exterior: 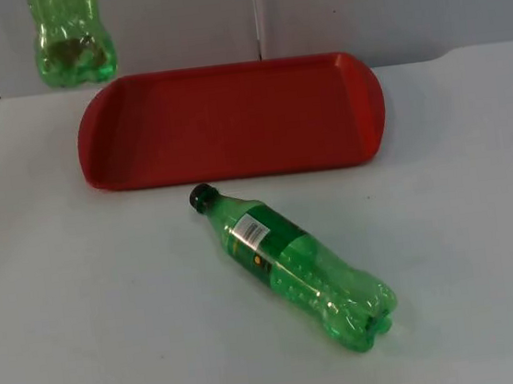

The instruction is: Place the bottle upright on the tray.

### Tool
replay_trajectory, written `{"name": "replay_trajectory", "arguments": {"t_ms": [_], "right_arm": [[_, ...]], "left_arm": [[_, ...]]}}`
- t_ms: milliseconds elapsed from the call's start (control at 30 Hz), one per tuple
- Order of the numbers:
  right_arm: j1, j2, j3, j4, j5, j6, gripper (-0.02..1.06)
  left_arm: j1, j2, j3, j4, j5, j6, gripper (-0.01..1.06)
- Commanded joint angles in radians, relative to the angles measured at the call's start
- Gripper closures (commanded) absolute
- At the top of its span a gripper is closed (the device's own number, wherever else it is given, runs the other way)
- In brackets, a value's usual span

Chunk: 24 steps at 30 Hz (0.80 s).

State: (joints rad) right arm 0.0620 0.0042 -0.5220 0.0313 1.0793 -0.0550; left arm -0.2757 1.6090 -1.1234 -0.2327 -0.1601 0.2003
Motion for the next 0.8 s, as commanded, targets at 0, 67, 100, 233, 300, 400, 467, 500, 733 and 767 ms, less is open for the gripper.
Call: {"name": "replay_trajectory", "arguments": {"t_ms": [0,67,100,233,300,400,467,500,733,767], "right_arm": [[-0.006,-0.004,0.005,-0.003,0.000,-0.006,-0.01],[-0.006,-0.004,0.005,-0.003,0.000,-0.006,-0.01],[-0.006,-0.004,0.005,-0.003,0.000,-0.006,-0.01],[-0.006,-0.004,0.005,-0.003,0.000,-0.006,-0.01],[-0.006,-0.004,0.005,-0.003,0.000,-0.006,-0.01],[-0.006,-0.004,0.005,-0.003,0.000,-0.006,-0.01],[-0.006,-0.004,0.005,-0.003,0.000,-0.006,-0.01],[-0.006,-0.004,0.005,-0.003,0.000,-0.006,-0.01],[-0.006,-0.004,0.005,-0.003,0.000,-0.006,-0.01],[-0.006,-0.004,0.005,-0.003,0.000,-0.006,-0.01]], "left_arm": [[-0.006,-0.001,0.002,0.026,-0.109,-0.045,1.05],[-0.006,0.000,0.002,0.092,-0.148,-0.096,1.05],[-0.006,0.003,0.002,0.197,-0.184,-0.171,1.05],[0.019,0.036,-0.002,0.697,-0.396,-0.564,1.05],[0.053,0.079,-0.025,0.876,-0.516,-0.743,1.05],[0.079,0.128,-0.048,0.911,-0.564,-0.784,1.05],[0.099,0.187,-0.067,0.899,-0.608,-0.724,1.05],[0.107,0.211,-0.079,0.898,-0.627,-0.693,1.05],[0.115,0.377,-0.157,0.844,-0.710,-0.606,1.05],[0.115,0.377,-0.157,0.844,-0.710,-0.606,1.05]]}}
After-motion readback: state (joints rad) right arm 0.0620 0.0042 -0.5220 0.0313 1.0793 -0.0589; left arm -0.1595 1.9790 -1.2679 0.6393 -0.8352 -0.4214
